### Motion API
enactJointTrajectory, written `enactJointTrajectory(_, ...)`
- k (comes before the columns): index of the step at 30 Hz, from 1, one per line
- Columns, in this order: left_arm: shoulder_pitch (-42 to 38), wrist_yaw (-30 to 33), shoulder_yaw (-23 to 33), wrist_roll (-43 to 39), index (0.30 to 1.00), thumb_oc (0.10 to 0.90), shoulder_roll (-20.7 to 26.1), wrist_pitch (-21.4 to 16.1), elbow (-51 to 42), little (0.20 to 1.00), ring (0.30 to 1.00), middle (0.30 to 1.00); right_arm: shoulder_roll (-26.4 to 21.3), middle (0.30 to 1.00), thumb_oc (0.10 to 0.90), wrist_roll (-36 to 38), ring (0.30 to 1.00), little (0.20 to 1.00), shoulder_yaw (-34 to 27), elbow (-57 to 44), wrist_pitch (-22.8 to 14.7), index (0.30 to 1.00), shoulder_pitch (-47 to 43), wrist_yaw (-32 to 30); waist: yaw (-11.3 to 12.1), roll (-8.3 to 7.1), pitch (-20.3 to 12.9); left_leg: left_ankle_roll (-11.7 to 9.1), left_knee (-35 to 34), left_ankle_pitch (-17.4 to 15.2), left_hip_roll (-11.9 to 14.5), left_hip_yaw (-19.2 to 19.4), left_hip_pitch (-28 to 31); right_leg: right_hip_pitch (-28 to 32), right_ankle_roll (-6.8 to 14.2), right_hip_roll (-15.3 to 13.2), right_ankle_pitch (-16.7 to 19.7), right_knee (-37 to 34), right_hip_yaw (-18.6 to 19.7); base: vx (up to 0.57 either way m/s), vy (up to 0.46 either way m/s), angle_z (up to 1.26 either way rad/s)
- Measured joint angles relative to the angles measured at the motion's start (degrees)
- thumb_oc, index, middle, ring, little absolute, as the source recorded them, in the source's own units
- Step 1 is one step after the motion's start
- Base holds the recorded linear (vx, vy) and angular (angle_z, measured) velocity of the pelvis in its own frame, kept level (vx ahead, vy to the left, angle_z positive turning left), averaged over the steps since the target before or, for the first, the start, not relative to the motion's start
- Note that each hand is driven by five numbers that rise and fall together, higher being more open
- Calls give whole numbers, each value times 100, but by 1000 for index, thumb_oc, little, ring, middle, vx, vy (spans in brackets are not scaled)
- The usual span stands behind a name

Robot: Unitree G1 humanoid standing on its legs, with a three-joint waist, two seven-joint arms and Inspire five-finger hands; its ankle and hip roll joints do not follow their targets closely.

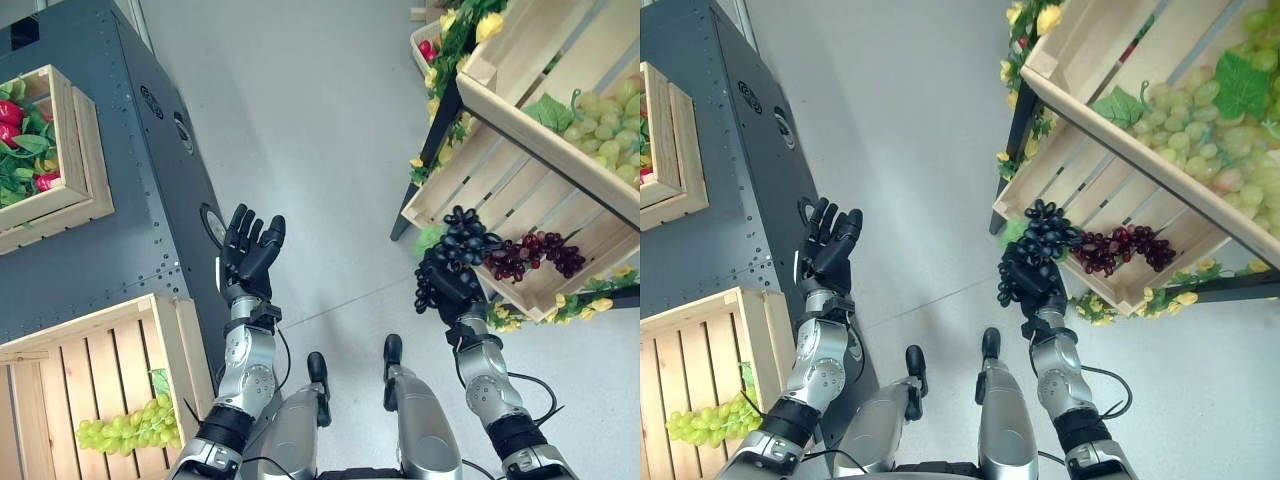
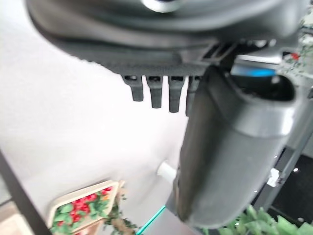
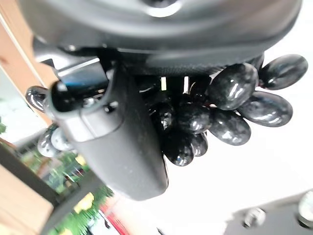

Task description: Pick up the fruits from the basket on one side to the basket on the other side

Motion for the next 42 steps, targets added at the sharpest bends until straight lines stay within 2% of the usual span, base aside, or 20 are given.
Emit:
enactJointTrajectory(3,-7,89,2,150,900,800,-5,0,86,900,900,900,-112,300,400,-3,300,300,-48,0,-76,300,-226,-99,-128,32,40,22,276,-100,-6,5,-218,-199,3,-41,-58,228,33,-24,19,0)
enactJointTrajectory(6,-23,157,-5,167,900,800,-7,0,100,900,900,900,-155,300,400,-12,300,300,-219,-3,-159,300,-446,-168,-133,44,81,37,434,-155,-9,31,-336,-349,27,-44,-80,333,121,-14,22,-12)
enactJointTrajectory(10,-29,170,-10,167,900,800,-9,1,111,900,900,900,-454,300,400,-10,300,300,-414,19,-205,300,-705,-369,-169,62,91,42,559,-186,7,-7,-455,-422,36,-32,-69,360,122,1,-9,-1)
enactJointTrajectory(16,-70,159,1,161,900,800,15,13,129,900,900,900,-1271,300,400,218,300,300,-854,922,-229,300,-1523,-412,-93,131,126,51,720,-267,42,-19,-491,-437,-2,-9,-112,467,117,17,-36,-1)
enactJointTrajectory(20,-198,121,-12,146,900,800,27,60,157,900,900,900,-1839,300,400,685,300,300,-884,1657,19,300,-2125,-527,12,160,140,16,864,-324,40,-94,-521,-458,-35,-9,-158,618,113,23,-60,-1)
enactJointTrajectory(26,-396,89,-276,91,900,800,264,232,169,900,900,900,-2469,300,400,846,300,300,-812,2761,1008,300,-2945,-577,163,184,150,12,1175,-453,39,-323,-650,-502,-52,-3,-295,855,49,30,-68,9)
enactJointTrajectory(27,-423,87,-306,90,900,800,270,246,169,900,900,900,-2539,867,778,836,867,867,-808,2914,1202,867,-3057,-578,203,186,150,14,1178,-454,38,-333,-653,-503,-48,-13,-298,862,26,49,-59,3)
enactJointTrajectory(28,-428,86,-313,87,900,800,277,255,169,900,900,900,-2560,900,800,821,900,900,-807,2977,1277,900,-3109,-579,214,186,150,14,1176,-455,37,-341,-657,-503,-24,-19,-314,864,9,49,-55,5)
enactJointTrajectory(30,-471,67,-420,16,900,800,349,298,222,900,900,900,-2690,900,800,584,900,900,-726,3506,1657,900,-3456,-580,239,189,151,-10,1222,-469,27,-363,-682,-505,-19,-35,-318,882,-11,26,-33,6)
enactJointTrajectory(34,-485,44,-435,-131,900,800,441,423,221,900,900,900,-2810,900,800,260,900,900,-531,3595,2025,900,-3509,-578,260,189,151,21,1291,-485,18,-392,-760,-538,-17,-49,-318,902,-38,15,-30,3)
enactJointTrajectory(37,-609,7,-438,-135,900,800,474,464,252,900,900,900,-2947,900,800,-134,900,900,-360,3786,2329,900,-3528,-560,371,190,153,34,1351,-488,3,-416,-863,-634,-43,-69,-325,996,-44,23,-17,5)
enactJointTrajectory(39,-646,-30,-440,-138,900,800,496,470,312,900,900,900,-2948,900,800,-148,900,900,-264,3911,2510,900,-3529,-560,397,190,153,34,1369,-488,-9,-440,-865,-635,-43,-74,-346,1036,-45,12,0,7)
enactJointTrajectory(42,-646,-63,-439,-141,900,800,539,471,314,900,900,900,-2948,900,800,-149,900,900,-188,3914,2555,900,-3533,-558,414,189,153,37,1369,-489,-22,-446,-866,-634,-39,-89,-350,1035,-47,3,1,1)
